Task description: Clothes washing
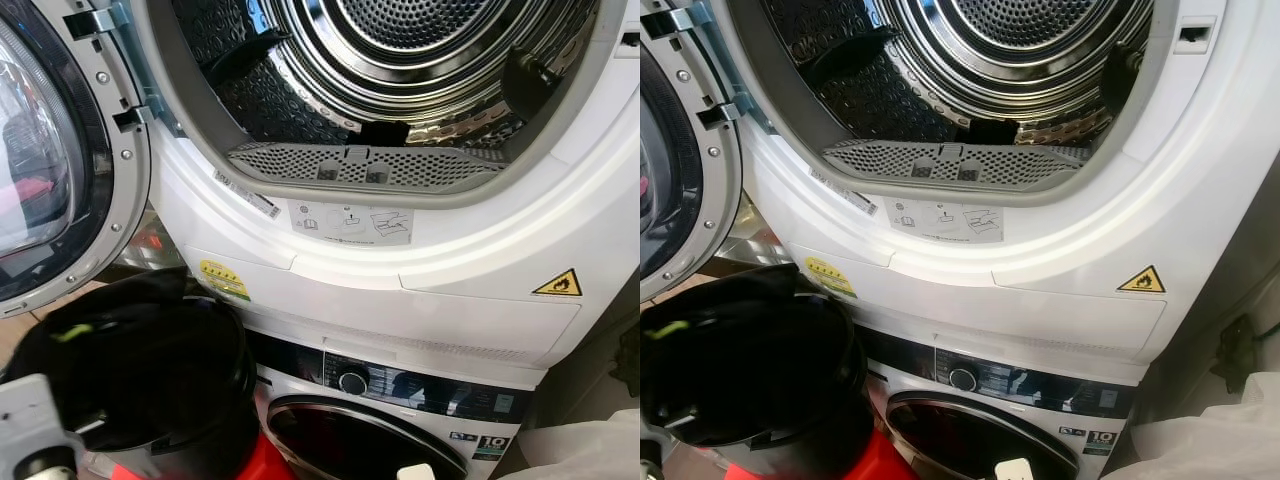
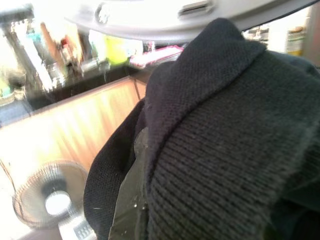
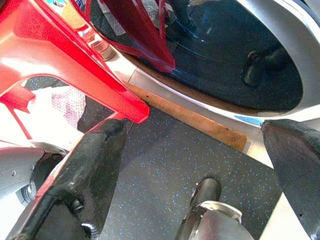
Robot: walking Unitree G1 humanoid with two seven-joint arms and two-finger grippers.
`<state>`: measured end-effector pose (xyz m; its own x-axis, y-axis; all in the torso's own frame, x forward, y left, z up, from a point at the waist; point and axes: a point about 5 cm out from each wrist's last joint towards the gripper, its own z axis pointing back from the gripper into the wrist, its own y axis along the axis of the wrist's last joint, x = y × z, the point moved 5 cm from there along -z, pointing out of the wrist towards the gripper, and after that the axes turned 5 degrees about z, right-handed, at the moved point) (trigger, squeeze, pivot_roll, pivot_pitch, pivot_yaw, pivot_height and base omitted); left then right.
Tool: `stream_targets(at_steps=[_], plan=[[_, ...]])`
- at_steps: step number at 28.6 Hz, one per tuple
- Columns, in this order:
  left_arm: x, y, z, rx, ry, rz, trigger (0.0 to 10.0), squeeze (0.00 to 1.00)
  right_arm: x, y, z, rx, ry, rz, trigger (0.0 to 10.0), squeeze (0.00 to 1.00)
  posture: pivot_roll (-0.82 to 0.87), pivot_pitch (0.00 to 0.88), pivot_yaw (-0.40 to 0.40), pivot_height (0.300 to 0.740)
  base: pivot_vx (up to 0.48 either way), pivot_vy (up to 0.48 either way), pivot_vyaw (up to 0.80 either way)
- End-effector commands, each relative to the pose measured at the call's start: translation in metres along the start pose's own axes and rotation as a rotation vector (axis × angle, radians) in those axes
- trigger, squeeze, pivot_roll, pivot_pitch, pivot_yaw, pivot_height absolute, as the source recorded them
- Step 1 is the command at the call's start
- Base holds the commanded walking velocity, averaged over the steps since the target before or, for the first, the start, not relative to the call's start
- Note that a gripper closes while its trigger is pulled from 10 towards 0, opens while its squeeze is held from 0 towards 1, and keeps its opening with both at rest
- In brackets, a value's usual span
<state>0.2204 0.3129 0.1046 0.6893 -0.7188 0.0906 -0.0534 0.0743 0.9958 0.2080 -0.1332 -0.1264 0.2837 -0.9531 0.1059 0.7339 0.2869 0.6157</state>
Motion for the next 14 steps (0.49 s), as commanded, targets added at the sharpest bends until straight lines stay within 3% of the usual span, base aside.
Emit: stream_targets(at_steps=[1, 5, 14], plan=[[-0.013, -0.011, -0.005, -0.064, 0.079, 0.072, 5.4, 1.0, -0.008, 0.0, 0.0, -0.004, 0.018, 0.004, 10.0, 0.0, 0.01, 0.0, 0.146, 0.74, 0.0, 0.0, 0.0], [-0.006, -0.015, -0.006, -0.083, 0.056, 0.089, 6.0, 1.0, -0.009, 0.001, -0.001, -0.004, 0.019, 0.007, 10.0, 0.0, 0.0, 0.0, 0.146, 0.74, 0.0, 0.0, 0.0], [0.001, -0.013, -0.013, -0.07, 0.045, 0.108, 6.0, 1.0, -0.009, 0.002, -0.001, -0.003, 0.02, 0.014, 10.0, 0.0, 0.01, 0.0, 0.142, 0.74, 0.0, 0.0, 0.0]])
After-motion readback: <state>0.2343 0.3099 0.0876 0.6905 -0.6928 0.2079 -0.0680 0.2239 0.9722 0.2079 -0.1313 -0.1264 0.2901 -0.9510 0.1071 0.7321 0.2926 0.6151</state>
